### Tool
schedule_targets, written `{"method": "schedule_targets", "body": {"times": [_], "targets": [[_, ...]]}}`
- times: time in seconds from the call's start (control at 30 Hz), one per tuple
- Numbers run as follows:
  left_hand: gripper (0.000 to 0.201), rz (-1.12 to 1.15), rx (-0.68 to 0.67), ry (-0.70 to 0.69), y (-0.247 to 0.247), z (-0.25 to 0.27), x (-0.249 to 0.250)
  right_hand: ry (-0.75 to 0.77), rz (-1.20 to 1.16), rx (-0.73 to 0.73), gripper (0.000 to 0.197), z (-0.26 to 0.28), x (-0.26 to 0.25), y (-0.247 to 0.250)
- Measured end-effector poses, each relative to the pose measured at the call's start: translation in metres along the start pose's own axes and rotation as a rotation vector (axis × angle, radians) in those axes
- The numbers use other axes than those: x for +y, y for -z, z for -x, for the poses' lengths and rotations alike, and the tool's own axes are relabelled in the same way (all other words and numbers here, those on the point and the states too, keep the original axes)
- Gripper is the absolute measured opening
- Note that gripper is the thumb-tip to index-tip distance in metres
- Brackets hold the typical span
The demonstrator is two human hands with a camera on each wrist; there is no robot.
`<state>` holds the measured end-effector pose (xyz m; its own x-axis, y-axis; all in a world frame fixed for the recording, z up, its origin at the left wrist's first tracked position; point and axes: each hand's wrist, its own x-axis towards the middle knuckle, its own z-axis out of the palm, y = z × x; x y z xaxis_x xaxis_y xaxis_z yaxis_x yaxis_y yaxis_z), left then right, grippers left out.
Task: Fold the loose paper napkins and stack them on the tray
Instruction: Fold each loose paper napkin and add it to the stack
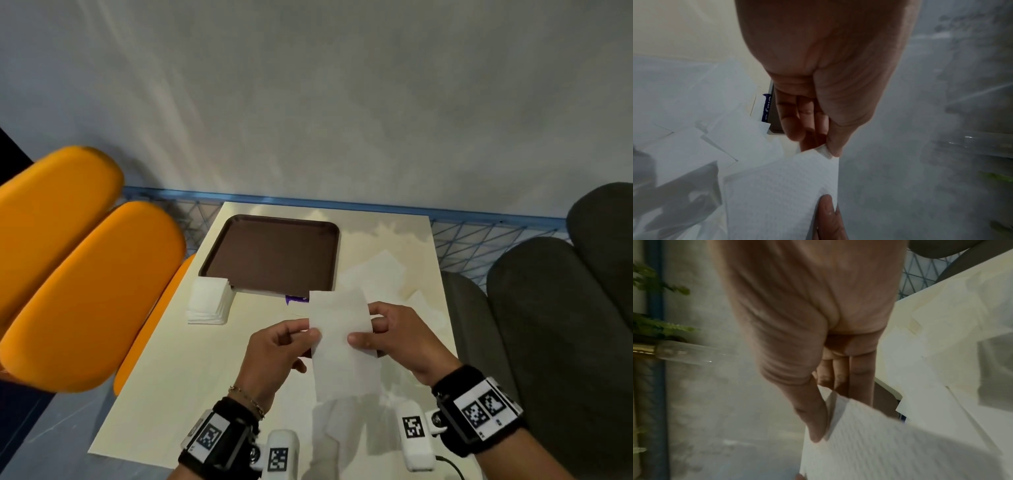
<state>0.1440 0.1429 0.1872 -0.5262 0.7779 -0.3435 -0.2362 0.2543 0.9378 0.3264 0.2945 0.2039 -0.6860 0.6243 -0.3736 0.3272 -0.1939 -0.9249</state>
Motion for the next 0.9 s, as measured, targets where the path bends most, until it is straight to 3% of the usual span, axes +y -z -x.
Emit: {"method": "schedule_targets", "body": {"times": [0.23, 0.43, 0.67, 0.73, 0.9], "targets": [[0.019, 0.018, -0.006, -0.053, 0.009, 0.005, 0.01, 0.07, -0.047, 0.068, 0.028, 0.013, -0.012, -0.013], [0.042, -0.01, 0.035, -0.182, 0.025, 0.001, 0.028, 0.127, -0.071, 0.137, 0.045, 0.014, -0.03, -0.031], [0.031, -0.17, -0.01, -0.273, 0.051, -0.013, 0.044, 0.229, 0.041, 0.266, 0.08, 0.008, -0.048, -0.057], [0.03, -0.25, -0.005, -0.315, 0.059, -0.02, 0.049, 0.265, 0.1, 0.272, 0.074, 0.006, -0.051, -0.061], [0.026, -0.399, -0.024, -0.465, 0.082, -0.033, 0.059, 0.277, 0.224, 0.328, 0.034, -0.005, -0.055, -0.074]]}}
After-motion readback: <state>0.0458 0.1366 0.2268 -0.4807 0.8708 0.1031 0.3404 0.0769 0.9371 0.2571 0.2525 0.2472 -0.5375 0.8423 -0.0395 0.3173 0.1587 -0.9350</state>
